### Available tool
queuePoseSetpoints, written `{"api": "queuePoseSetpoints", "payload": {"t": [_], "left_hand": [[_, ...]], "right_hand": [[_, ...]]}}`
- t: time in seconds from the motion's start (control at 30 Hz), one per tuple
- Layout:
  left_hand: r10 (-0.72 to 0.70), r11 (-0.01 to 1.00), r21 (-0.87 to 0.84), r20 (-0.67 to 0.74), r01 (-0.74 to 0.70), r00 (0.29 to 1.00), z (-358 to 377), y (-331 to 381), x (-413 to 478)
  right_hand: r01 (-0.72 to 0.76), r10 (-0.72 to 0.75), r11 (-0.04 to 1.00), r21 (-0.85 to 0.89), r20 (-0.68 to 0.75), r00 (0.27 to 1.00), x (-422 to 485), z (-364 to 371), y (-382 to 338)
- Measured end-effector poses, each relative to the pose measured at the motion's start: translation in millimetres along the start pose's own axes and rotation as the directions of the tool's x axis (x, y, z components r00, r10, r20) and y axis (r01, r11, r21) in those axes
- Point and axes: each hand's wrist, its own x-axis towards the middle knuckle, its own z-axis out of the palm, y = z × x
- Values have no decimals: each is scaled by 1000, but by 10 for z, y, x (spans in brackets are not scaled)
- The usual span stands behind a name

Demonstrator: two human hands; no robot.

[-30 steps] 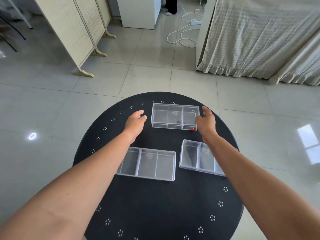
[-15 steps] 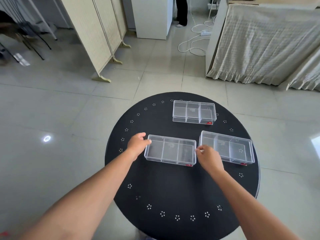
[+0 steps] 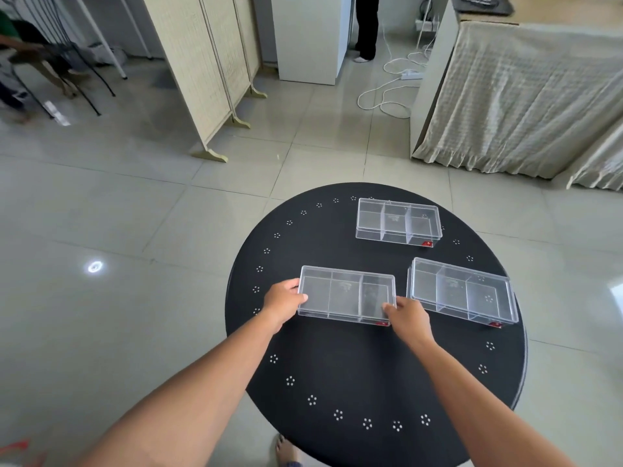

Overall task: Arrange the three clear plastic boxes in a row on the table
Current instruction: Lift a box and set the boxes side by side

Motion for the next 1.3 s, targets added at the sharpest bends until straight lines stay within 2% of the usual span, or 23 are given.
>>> {"api": "queuePoseSetpoints", "payload": {"t": [0.43, 0.63, 1.07, 1.2, 1.3], "left_hand": [[-61, 998, -9, -183, 60, 981, -675, -434, -196], [-65, 998, 8, -192, 68, 979, -848, -489, -204], [-93, 995, 3, -206, 96, 974, -931, -551, -187], [-99, 990, 79, -238, 120, 966, -928, -537, -175], [-13, 967, 233, -353, 101, 936, -876, -383, -229]], "right_hand": [[34, -38, 998, 52, 79, 996, -297, 623, -285], [64, -74, 995, 77, 126, 989, -385, 750, -406], [37, -49, 996, 79, 157, 986, -371, 820, -416], [27, -39, 997, 78, 154, 987, -348, 808, -391], [15, -26, 994, 109, 105, 994, -308, 724, -364]]}}
